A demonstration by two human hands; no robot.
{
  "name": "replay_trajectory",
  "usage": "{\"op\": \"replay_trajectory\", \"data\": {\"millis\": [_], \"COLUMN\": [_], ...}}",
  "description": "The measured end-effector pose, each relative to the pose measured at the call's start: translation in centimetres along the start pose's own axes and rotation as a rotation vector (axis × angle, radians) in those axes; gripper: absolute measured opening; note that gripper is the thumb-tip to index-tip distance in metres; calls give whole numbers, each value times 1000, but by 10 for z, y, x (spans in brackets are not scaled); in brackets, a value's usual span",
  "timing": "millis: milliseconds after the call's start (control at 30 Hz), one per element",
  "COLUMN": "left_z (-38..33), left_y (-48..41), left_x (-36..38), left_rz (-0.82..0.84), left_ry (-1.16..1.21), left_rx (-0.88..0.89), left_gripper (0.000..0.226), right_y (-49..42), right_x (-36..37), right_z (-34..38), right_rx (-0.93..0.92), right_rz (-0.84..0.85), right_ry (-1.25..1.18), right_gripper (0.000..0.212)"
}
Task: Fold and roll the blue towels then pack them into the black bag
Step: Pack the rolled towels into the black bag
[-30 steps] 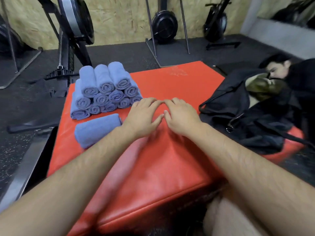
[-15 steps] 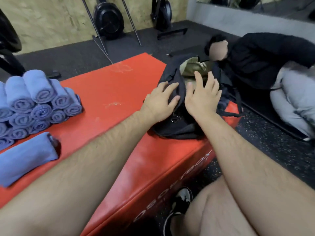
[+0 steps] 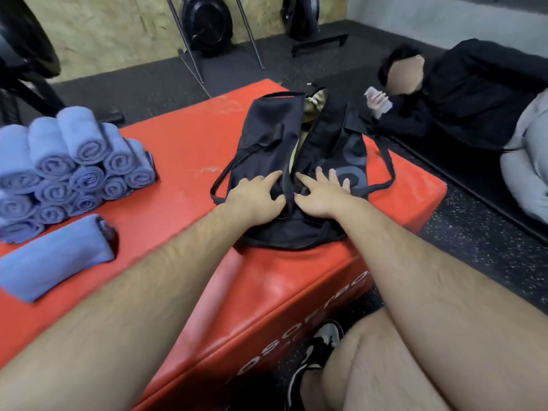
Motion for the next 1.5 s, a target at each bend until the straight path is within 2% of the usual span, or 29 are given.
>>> {"op": "replay_trajectory", "data": {"millis": [167, 400, 567, 667, 800, 900, 1000, 1067, 1133, 1233, 1333, 1400, 1433, 1500], "left_z": [60, 97, 130, 138, 127, 112, 106, 107, 114, 126, 139, 146, 154, 169], "left_y": [63, 146, 188, 189, 165, 140, 125, 126, 126, 126, 127, 132, 133, 131], "left_x": [-14, -24, -32, -46, -94, -111, -119, -124, -120, -121, -141, -159, -164, -166], "left_rz": [-21, -48, -54, -79, -366, -436, -473, -499, -457, -388, -392, -453, -470, -394], "left_ry": [47, 37, 46, 179, 368, 439, 355, 286, 154, -45, -163, -173, -125, -22], "left_rx": [-169, -293, -403, -453, -385, -278, -204, -164, -165, -173, -236, -294, -328, -406], "left_gripper": [69, 68, 54, 54, 58, 48, 28, 26, 27, 19, 17, 18, 26, 51], "right_y": [11, 52, 79, 81, 77, 71, 58, 45, 34, 25, 27, 36, 40, 46], "right_x": [18, 45, 66, 50, 24, 8, 5, 13, 16, 12, -3, -19, -27, -39], "right_z": [69, 136, 176, 186, 201, 215, 220, 215, 209, 206, 208, 211, 211, 205], "right_rx": [-202, -401, -463, -462, -484, -500, -491, -435, -392, -357, -338, -345, -344, -309], "right_rz": [54, 89, 127, 47, -93, -233, -257, -183, -145, -174, -253, -317, -331, -312], "right_ry": [111, 182, 226, 248, 304, 260, 178, 172, 170, 140, 77, 41, 23, -32], "right_gripper": [70, 74, 79, 72, 57, 45, 46, 52, 54, 55, 60, 50, 37, 19]}}
Point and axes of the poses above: each hand's wrist, its own y-axis away from the middle knuckle, its own x-axis out of the palm, z = x × y, the point moved 10 cm from there along -y, towards the middle knuckle, and after that the axes turned 3 degrees about -z, right-handed, at the moved point
